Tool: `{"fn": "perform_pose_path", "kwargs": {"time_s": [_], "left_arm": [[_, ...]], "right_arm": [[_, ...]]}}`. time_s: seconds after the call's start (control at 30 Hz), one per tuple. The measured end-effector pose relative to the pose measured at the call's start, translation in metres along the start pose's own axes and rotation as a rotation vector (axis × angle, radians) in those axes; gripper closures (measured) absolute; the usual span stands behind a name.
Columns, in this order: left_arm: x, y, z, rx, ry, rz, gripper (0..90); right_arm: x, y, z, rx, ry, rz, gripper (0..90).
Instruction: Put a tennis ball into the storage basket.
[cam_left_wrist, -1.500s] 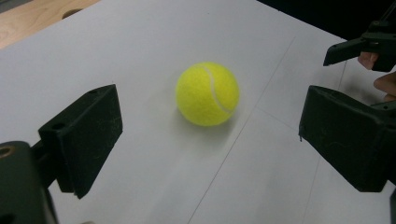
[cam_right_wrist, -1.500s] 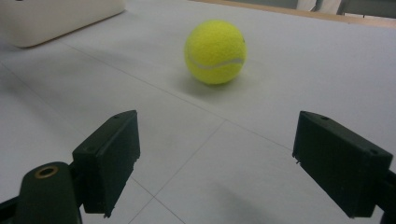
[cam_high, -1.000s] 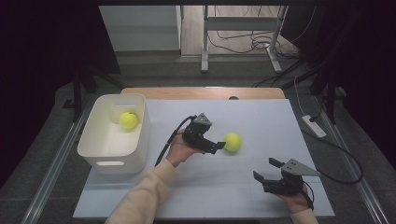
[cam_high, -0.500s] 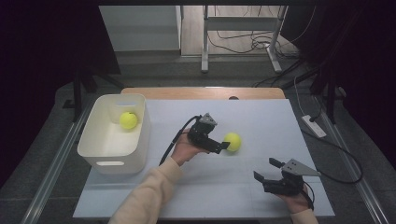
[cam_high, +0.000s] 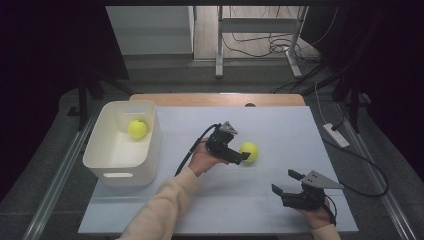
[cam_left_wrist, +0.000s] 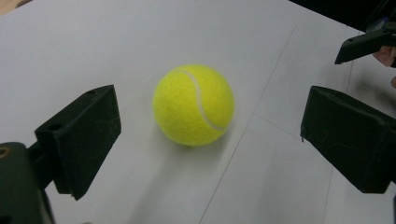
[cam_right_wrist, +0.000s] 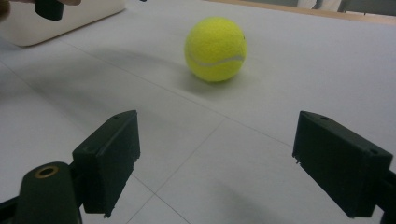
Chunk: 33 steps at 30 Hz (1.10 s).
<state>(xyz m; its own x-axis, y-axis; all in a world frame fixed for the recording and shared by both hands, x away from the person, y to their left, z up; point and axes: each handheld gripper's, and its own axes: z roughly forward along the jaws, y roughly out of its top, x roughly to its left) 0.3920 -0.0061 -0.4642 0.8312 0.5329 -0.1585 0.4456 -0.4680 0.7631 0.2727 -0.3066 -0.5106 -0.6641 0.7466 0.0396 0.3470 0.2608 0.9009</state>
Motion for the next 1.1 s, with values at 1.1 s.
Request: {"fn": "perform_pose_path", "kwargs": {"time_s": [1.1], "left_arm": [[0.007, 0.002, 0.033, 0.033, 0.004, -0.014, 6.3]], "right_arm": [[-0.001, -0.001, 0.0, 0.0, -0.001, 0.003, 15.2]]}}
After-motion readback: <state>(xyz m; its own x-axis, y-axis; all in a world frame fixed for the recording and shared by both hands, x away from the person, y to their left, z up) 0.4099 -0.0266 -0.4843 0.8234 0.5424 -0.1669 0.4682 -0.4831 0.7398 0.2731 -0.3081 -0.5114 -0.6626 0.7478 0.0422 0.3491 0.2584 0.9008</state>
